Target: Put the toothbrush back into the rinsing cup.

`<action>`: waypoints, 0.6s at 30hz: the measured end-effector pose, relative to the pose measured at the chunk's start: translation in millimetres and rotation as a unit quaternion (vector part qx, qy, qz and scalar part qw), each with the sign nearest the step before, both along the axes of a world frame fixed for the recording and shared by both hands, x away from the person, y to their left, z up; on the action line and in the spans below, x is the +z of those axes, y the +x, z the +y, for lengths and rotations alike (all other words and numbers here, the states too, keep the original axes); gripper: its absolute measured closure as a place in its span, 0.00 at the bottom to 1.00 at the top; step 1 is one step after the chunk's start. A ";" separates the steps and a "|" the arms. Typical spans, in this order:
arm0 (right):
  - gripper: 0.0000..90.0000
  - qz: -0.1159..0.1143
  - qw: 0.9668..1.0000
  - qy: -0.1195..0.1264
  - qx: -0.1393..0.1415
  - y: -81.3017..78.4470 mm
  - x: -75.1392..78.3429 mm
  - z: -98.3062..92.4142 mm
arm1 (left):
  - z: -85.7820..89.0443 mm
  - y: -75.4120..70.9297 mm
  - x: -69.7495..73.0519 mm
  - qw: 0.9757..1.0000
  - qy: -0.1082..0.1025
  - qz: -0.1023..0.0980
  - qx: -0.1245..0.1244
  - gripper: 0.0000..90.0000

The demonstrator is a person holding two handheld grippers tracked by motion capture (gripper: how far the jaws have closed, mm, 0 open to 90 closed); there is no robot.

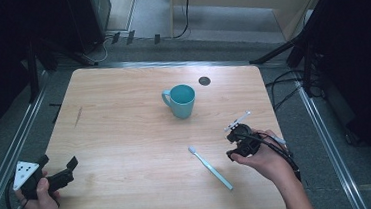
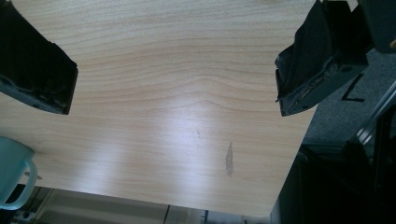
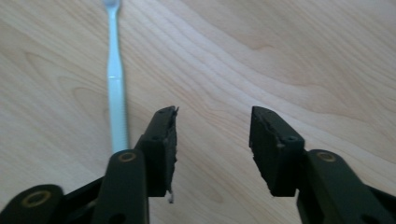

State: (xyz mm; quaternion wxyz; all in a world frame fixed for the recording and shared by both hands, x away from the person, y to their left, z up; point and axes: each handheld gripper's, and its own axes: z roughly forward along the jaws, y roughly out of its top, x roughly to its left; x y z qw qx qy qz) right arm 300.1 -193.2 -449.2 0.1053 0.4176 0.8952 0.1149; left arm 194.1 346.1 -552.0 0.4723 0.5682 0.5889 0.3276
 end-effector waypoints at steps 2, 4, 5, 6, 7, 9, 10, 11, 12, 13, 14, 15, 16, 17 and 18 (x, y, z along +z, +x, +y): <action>0.63 0.022 1.000 0.006 0.010 0.0 -1.8 6.7 | -0.1 -0.1 0.0 1.000 0.000 -0.001 0.001 0.00; 0.62 0.025 1.000 0.005 0.016 -0.5 -2.6 9.1 | -0.4 -0.2 0.1 1.000 0.002 -0.001 0.004 0.00; 0.62 0.033 0.999 0.002 0.023 -0.3 -4.2 12.6 | -0.4 -0.2 0.1 1.000 0.003 -0.002 0.004 0.00; 0.63 0.039 0.999 0.004 0.025 0.2 -5.5 13.7 | -0.5 -0.5 0.1 1.000 0.005 -0.003 0.005 0.00; 0.63 0.039 0.999 0.004 0.025 0.2 -5.5 13.7 | -0.5 -0.5 0.1 1.000 0.005 -0.003 0.005 0.00; 0.67 0.049 0.998 0.011 0.022 -0.5 -8.7 16.6 | -0.5 -0.5 0.1 1.000 0.005 -0.003 0.006 0.00; 0.68 0.055 0.998 0.012 0.020 -0.7 -10.4 17.9 | -0.5 -0.5 0.1 1.000 0.006 -0.003 0.005 0.00; 0.69 0.058 0.998 0.011 0.020 -1.2 -12.2 19.2 | -0.5 -0.5 0.1 1.000 0.006 -0.003 0.005 0.00; 0.70 0.063 0.998 0.010 0.023 -1.6 -14.3 20.7 | -0.7 -0.5 0.1 1.000 0.007 -0.003 0.005 0.00; 0.72 0.071 0.997 0.010 0.023 -2.0 -17.3 22.8 | -1.1 -0.4 0.1 1.000 0.006 -0.003 0.005 0.00; 0.73 0.075 0.997 0.009 0.022 -2.6 -18.8 24.4 | -1.0 -0.4 0.1 1.000 0.006 -0.003 0.005 0.00; 0.74 0.077 0.997 0.008 0.024 -2.9 -20.6 26.0 | -1.0 -0.4 0.1 1.000 0.006 -0.003 0.005 0.00; 0.74 0.077 0.997 0.008 0.024 -2.9 -20.6 26.0 | -1.1 -0.4 0.1 1.000 0.006 -0.003 0.005 0.00; 0.75 0.084 0.996 0.009 0.022 -3.2 -22.2 27.8 | -0.9 -0.4 0.1 1.000 0.006 -0.003 0.005 0.00; 0.76 0.089 0.996 0.011 0.027 -3.5 -25.2 31.3 | -0.8 -0.3 0.1 1.000 0.006 -0.003 0.005 0.00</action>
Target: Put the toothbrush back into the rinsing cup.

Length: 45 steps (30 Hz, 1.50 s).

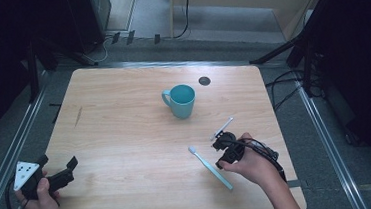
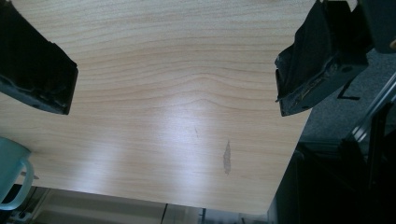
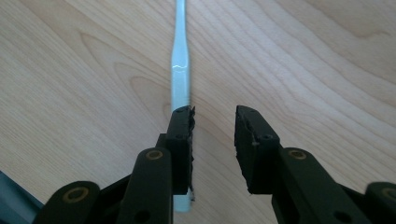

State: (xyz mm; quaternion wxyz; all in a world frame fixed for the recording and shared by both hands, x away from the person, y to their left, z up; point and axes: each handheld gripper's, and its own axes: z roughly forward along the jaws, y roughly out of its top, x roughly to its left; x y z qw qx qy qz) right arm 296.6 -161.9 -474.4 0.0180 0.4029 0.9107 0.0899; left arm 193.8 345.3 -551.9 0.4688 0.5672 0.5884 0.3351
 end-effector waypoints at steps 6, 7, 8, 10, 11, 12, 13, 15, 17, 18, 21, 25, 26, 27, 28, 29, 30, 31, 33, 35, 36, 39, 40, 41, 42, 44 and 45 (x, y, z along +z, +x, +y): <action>0.78 0.020 1.000 -0.002 0.010 -1.2 -7.4 11.1 | 0.2 -0.1 0.0 1.000 0.000 0.000 0.000 0.00; 0.78 0.023 1.000 -0.003 0.013 -1.3 -9.1 13.3 | 0.2 0.0 0.0 1.000 -0.001 0.000 0.000 0.00; 0.79 0.031 0.999 -0.006 0.018 -1.5 -13.4 17.8 | 0.3 0.0 0.0 1.000 -0.001 0.001 0.000 0.00; 0.80 0.034 0.999 -0.008 0.022 -0.9 -16.6 20.4 | 0.3 0.0 0.0 1.000 -0.002 0.001 0.001 0.00; 0.80 0.034 0.999 -0.008 0.022 -0.9 -16.6 20.4 | 0.3 0.0 0.0 1.000 -0.002 0.001 0.001 0.00; 0.80 0.034 0.999 -0.008 0.023 -0.8 -18.0 21.2 | 0.3 0.1 0.0 1.000 -0.002 0.001 0.001 0.00; 0.81 0.034 0.999 -0.010 0.022 -0.1 -20.5 23.2 | 0.3 0.1 -0.1 1.000 -0.003 0.001 0.002 0.00; 0.82 0.034 0.999 -0.015 0.025 0.6 -21.3 23.4 | 0.3 0.2 -0.1 1.000 -0.003 0.001 0.003 0.00; 0.84 0.036 0.999 -0.017 0.024 1.8 -22.8 24.6 | 0.5 0.2 0.0 1.000 -0.004 0.002 0.003 0.00; 0.84 0.036 0.999 -0.017 0.024 1.8 -22.8 24.6 | 0.5 0.2 0.0 1.000 -0.004 0.002 0.003 0.00; 0.85 0.037 0.999 -0.023 0.032 1.5 -25.3 27.6 | 0.6 0.2 -0.1 1.000 -0.004 0.002 0.003 0.00; 0.87 0.036 0.998 -0.031 0.035 1.7 -27.5 29.8 | 0.4 0.2 0.0 1.000 -0.004 0.002 0.004 0.00; 0.88 0.036 0.998 -0.034 0.035 1.8 -28.2 30.7 | 0.5 0.2 -0.1 1.000 -0.003 0.002 0.004 0.00; 0.88 0.036 0.998 -0.034 0.035 1.8 -28.2 30.7 | 0.5 0.2 -0.1 1.000 -0.003 0.002 0.004 0.00; 0.88 0.036 0.998 -0.035 0.039 1.6 -28.9 31.1 | 0.4 0.2 -0.1 1.000 -0.003 0.002 0.004 0.00; 0.88 0.036 0.998 -0.035 0.039 1.6 -28.9 31.1 | 0.4 0.2 -0.1 1.000 -0.003 0.002 0.004 0.00; 0.88 0.036 0.998 -0.037 0.038 1.3 -29.1 31.4 | 0.4 0.2 0.0 1.000 -0.004 0.002 0.004 0.00; 0.88 0.035 0.998 -0.039 0.042 1.2 -30.1 31.6 | 0.4 0.2 -0.1 1.000 -0.003 0.002 0.004 0.00; 0.88 0.034 0.998 -0.039 0.042 0.8 -30.9 31.8 | 0.4 0.2 -0.1 1.000 -0.003 0.002 0.004 0.00; 0.89 0.031 0.998 -0.042 0.047 -0.4 -31.1 33.0 | 0.4 0.2 -0.1 1.000 -0.003 0.002 0.004 0.00; 0.89 0.028 0.998 -0.042 0.049 -1.0 -31.5 33.6 | 0.5 0.3 0.0 1.000 -0.003 0.002 0.004 0.00; 0.93 0.027 0.997 -0.045 0.053 -1.8 -31.4 34.8 | 0.4 0.2 -0.1 1.000 -0.004 0.002 0.004 0.00; 0.95 0.026 0.997 -0.044 0.052 -2.1 -31.6 35.1 | 0.4 0.3 -0.1 1.000 -0.004 0.002 0.004 0.00; 0.95 0.026 0.997 -0.045 0.051 -2.0 -31.6 35.2 | 0.4 0.3 -0.1 1.000 -0.004 0.002 0.004 0.00; 0.95 0.026 0.998 -0.044 0.047 -1.6 -31.6 35.0 | 0.4 0.2 0.0 1.000 -0.004 0.002 0.004 0.00; 0.95 0.027 0.998 -0.042 0.042 -0.6 -31.2 34.2 | 0.6 0.2 0.0 1.000 -0.004 0.002 0.004 0.00; 0.95 0.027 0.998 -0.034 0.038 0.3 -30.2 33.3 | 0.6 0.2 0.0 1.000 -0.005 0.002 0.004 0.00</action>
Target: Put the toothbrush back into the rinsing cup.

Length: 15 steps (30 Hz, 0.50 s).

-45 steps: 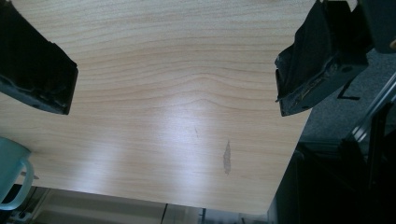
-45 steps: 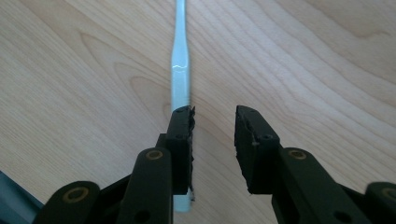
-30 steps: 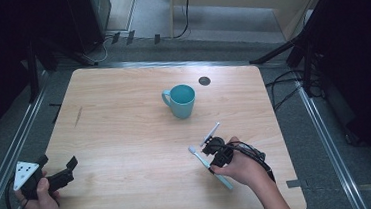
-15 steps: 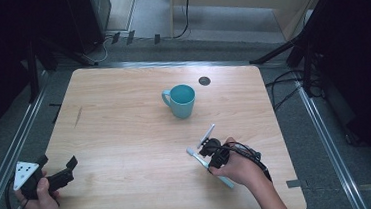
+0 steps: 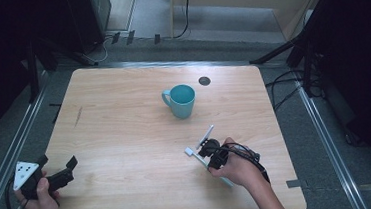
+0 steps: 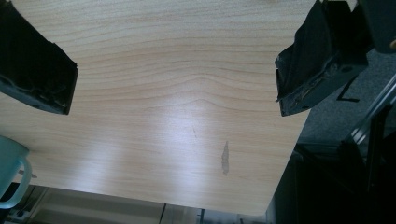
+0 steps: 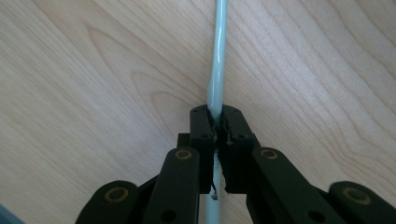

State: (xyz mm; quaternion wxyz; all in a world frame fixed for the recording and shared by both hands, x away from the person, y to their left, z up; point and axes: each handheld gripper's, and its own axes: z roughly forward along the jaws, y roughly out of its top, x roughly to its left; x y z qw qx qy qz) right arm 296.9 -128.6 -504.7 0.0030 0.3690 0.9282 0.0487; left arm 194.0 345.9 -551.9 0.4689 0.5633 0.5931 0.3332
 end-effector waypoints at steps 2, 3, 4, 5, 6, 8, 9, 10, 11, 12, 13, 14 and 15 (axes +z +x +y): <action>0.95 0.002 1.000 0.017 -0.006 1.2 3.9 -1.9 | -0.1 0.1 0.0 1.000 0.000 0.000 0.000 0.00; 0.95 -0.002 1.000 0.027 -0.010 1.5 6.7 -2.7 | -0.1 0.1 0.0 1.000 0.000 0.000 0.000 0.00; 0.95 -0.005 0.999 0.033 -0.012 2.1 10.9 -3.9 | -0.1 0.1 0.0 1.000 0.001 0.000 0.000 0.00; 0.95 -0.012 0.999 0.035 -0.014 2.4 13.9 -4.6 | -0.1 0.2 0.0 1.000 0.001 0.000 0.001 0.00; 0.95 -0.019 0.999 0.036 -0.014 3.0 17.0 -5.5 | -0.1 0.2 0.0 1.000 0.001 0.000 0.001 0.00; 0.95 -0.023 0.999 0.040 -0.019 3.3 20.1 -6.2 | -0.1 0.1 0.0 1.000 0.001 0.000 0.001 0.00; 0.95 -0.032 0.998 0.043 -0.020 4.3 23.3 -7.5 | -0.2 0.0 0.0 1.000 0.001 0.001 0.001 0.00; 0.95 -0.046 0.998 0.048 -0.024 5.7 27.6 -9.3 | -0.2 0.0 0.0 1.000 0.001 0.000 0.001 0.00; 0.95 -0.046 0.998 0.048 -0.024 5.7 27.6 -9.3 | -0.2 0.0 0.0 1.000 0.001 0.000 0.001 0.00; 0.95 -0.057 0.996 0.058 -0.033 7.1 32.1 -11.3 | -0.2 0.0 0.0 1.000 0.001 0.000 0.001 0.00; 0.95 -0.065 0.995 0.061 -0.035 7.9 34.0 -12.3 | -0.2 0.1 0.0 1.000 0.001 0.000 0.001 0.00; 0.95 -0.069 0.995 0.064 -0.039 8.1 35.4 -12.8 | -0.2 0.1 0.0 1.000 0.001 0.000 0.001 0.00; 0.95 -0.075 0.994 0.068 -0.045 8.5 37.6 -13.6 | -0.2 0.1 0.0 1.000 0.001 0.000 0.001 0.00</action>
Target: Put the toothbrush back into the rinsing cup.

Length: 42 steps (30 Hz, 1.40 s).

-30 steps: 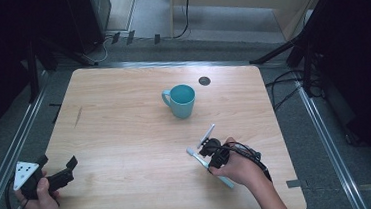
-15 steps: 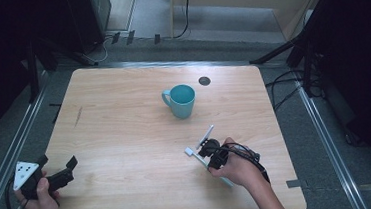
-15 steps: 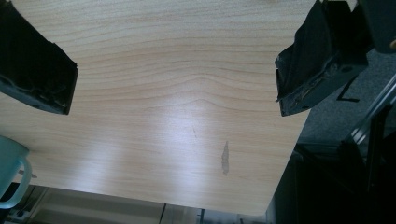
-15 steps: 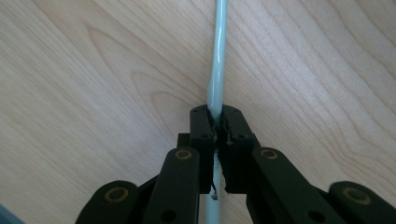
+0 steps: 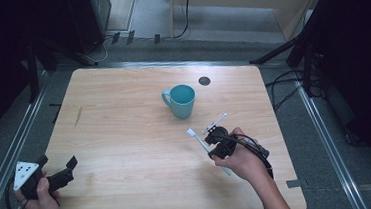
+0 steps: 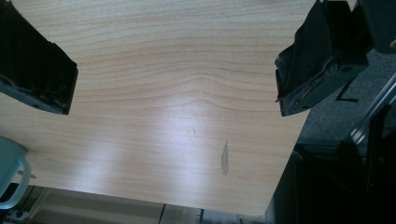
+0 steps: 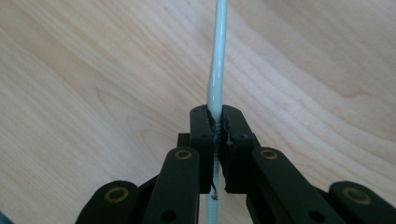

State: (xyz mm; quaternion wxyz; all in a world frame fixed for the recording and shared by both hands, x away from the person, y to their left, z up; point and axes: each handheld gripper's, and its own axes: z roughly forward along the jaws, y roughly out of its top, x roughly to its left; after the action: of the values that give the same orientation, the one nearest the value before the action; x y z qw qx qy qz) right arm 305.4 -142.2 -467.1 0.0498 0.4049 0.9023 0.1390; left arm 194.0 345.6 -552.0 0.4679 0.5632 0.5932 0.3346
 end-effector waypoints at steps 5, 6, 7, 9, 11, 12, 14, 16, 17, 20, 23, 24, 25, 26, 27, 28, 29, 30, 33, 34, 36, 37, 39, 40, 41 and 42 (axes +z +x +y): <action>0.95 -0.024 0.999 0.014 -0.018 1.7 5.6 -2.7 | 0.0 0.0 0.1 1.000 0.000 0.000 0.000 0.00; 0.95 -0.032 0.999 0.024 -0.023 2.7 8.1 -4.0 | 0.0 0.1 0.0 1.000 0.000 0.000 0.000 0.00; 0.95 -0.038 0.998 0.031 -0.026 3.5 9.5 -5.0 | 0.0 0.1 0.0 1.000 0.000 0.000 0.000 0.00; 0.95 -0.042 0.998 0.035 -0.032 3.6 11.6 -5.7 | 0.0 0.0 0.0 1.000 0.000 0.000 0.000 0.00; 0.95 -0.053 0.997 0.044 -0.040 4.7 14.7 -7.6 | 0.1 0.0 0.0 1.000 0.000 0.000 -0.001 0.00; 0.95 -0.062 0.996 0.046 -0.047 5.6 17.6 -9.0 | 0.0 0.0 0.0 1.000 0.000 0.000 0.000 0.00; 0.95 -0.068 0.995 0.053 -0.053 6.6 20.6 -10.5 | 0.0 0.0 0.0 1.000 0.000 0.000 -0.001 0.00; 0.95 -0.076 0.993 0.059 -0.061 7.1 23.5 -11.3 | 0.0 0.0 0.0 1.000 0.000 0.000 0.000 0.00; 0.95 -0.083 0.992 0.063 -0.064 7.6 24.9 -12.0 | 0.0 0.0 0.0 1.000 0.000 0.000 0.000 0.00; 0.95 -0.101 0.989 0.075 -0.076 8.7 29.2 -14.0 | 0.0 0.0 0.0 1.000 0.000 0.000 -0.001 0.00; 0.95 -0.117 0.987 0.079 -0.082 9.2 31.5 -14.7 | 0.1 -0.1 0.0 1.000 0.000 0.000 -0.001 0.00; 0.95 -0.136 0.983 0.084 -0.089 9.1 34.1 -15.0 | 0.1 0.0 0.0 1.000 0.000 0.000 -0.001 0.00; 0.95 -0.136 0.983 0.084 -0.089 9.1 34.1 -15.0 | 0.1 0.0 0.0 1.000 0.000 0.000 -0.001 0.00; 0.95 -0.144 0.981 0.090 -0.093 9.2 35.9 -15.1 | 0.1 0.0 0.0 1.000 0.000 0.000 -0.001 0.00; 0.95 -0.150 0.979 0.095 -0.097 9.2 37.5 -15.0 | 0.0 0.0 0.0 1.000 0.000 0.000 -0.001 0.00; 0.95 -0.154 0.978 0.098 -0.101 9.1 38.8 -14.9 | 0.0 0.0 0.0 1.000 0.000 0.000 0.000 0.00; 0.95 -0.165 0.975 0.108 -0.104 10.1 41.7 -14.8 | -0.1 -0.1 0.0 1.000 0.001 0.000 0.000 0.00; 0.95 -0.169 0.973 0.111 -0.106 10.4 42.5 -14.7 | -0.1 -0.1 0.0 1.000 0.001 0.000 0.000 0.00; 0.95 -0.183 0.969 0.121 -0.112 11.2 44.6 -14.5 | -0.1 -0.1 0.0 1.000 0.000 0.000 -0.001 0.00; 0.95 -0.191 0.966 0.128 -0.116 11.5 46.0 -14.5 | -0.1 -0.1 0.0 1.000 0.000 0.000 0.000 0.00; 0.95 -0.202 0.962 0.138 -0.124 11.9 47.9 -14.6 | -0.1 -0.1 0.0 1.000 0.000 0.000 -0.001 0.00; 0.95 -0.210 0.958 0.146 -0.128 12.4 49.1 -15.0 | 0.0 -0.1 0.0 1.000 0.000 0.000 -0.001 0.00; 0.95 -0.220 0.954 0.154 -0.135 13.2 50.7 -15.3 | 0.0 0.0 0.0 1.000 0.000 -0.001 0.000 0.00; 0.95 -0.228 0.951 0.158 -0.138 13.6 51.5 -15.3 | 0.0 0.0 0.0 1.000 0.000 -0.001 -0.001 0.00; 0.95 -0.238 0.947 0.162 -0.142 13.9 52.5 -15.2 | 0.0 0.0 0.0 1.000 0.000 -0.001 -0.001 0.00; 0.95 -0.244 0.945 0.164 -0.143 14.1 53.1 -15.0 | 0.0 0.0 0.0 1.000 0.000 -0.001 -0.001 0.00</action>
State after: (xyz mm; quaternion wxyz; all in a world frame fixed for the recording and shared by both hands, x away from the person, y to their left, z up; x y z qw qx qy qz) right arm 319.5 -157.2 -414.0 0.2206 0.4856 0.7600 0.3713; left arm 194.0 345.6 -552.0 0.4688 0.5634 0.5925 0.3343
